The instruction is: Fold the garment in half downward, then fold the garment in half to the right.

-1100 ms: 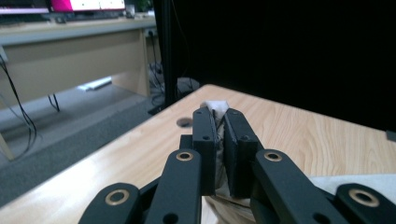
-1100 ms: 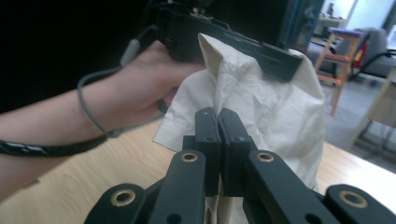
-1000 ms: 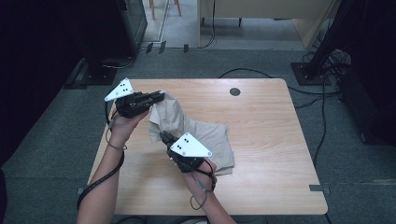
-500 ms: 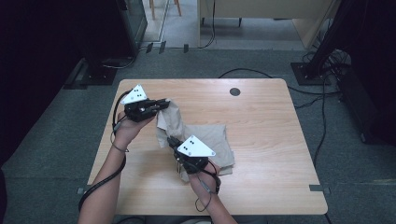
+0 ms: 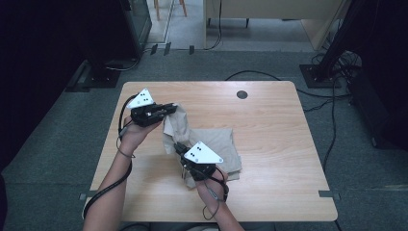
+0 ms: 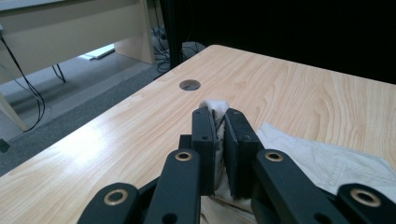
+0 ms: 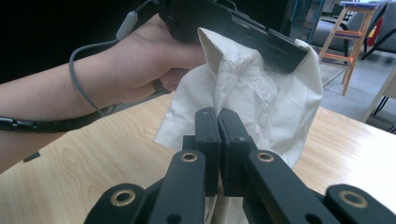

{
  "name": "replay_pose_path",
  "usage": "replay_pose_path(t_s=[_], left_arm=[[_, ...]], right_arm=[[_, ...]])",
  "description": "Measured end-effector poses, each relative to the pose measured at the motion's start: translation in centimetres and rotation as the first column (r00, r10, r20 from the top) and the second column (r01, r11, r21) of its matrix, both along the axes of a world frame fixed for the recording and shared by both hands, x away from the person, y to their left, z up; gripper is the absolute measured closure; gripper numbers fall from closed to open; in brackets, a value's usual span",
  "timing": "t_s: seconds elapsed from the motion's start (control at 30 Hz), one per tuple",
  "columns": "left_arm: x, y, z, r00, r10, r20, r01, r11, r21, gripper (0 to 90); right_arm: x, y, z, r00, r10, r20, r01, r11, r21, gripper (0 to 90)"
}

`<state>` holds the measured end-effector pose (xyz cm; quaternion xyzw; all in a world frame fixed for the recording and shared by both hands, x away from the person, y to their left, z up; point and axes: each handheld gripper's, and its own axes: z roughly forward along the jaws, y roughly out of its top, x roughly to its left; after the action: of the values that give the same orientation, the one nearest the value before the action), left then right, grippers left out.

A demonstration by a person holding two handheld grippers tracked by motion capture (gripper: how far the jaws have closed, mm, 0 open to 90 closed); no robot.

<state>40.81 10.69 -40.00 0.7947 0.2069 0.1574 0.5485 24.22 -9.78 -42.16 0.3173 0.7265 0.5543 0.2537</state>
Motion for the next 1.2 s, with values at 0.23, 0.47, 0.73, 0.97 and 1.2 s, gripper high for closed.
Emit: replay_pose_path(t_s=[0.23,0.47,0.73,0.97,1.2], left_arm=[[0.1,-0.7,0.0,0.9999,-0.016,-0.003,0.016,0.9997,0.018,83.6],[0.1,-1.5,-0.1,0.9996,-0.029,-0.006,0.029,0.999,0.035,83.7],[0.1,-2.3,-0.5,0.9991,-0.04,-0.012,0.041,0.9979,0.051,83.7],[0.1,-2.9,-0.9,0.9987,-0.049,-0.018,0.05,0.9966,0.066,83.6],[0.1,-4.0,-1.2,0.9974,-0.069,-0.023,0.07,0.9951,0.07,83.5]], right_arm=[[-0.3,-0.6,-0.4,1.0,-0.007,-0.001,0.007,1.0,0.004,87.8],[-0.4,-1.5,-0.9,0.9997,-0.022,-0.014,0.022,1.0,0.013,87.9],[-0.5,-2.1,-1.5,0.9992,-0.034,-0.019,0.035,0.999,0.012,87.8],[-0.6,-2.7,-2.2,0.9985,-0.043,-0.034,0.044,0.999,0.015,87.8],[-0.7,-3.5,-2.6,0.9979,-0.057,-0.031,0.058,0.998,0.013,87.8]])
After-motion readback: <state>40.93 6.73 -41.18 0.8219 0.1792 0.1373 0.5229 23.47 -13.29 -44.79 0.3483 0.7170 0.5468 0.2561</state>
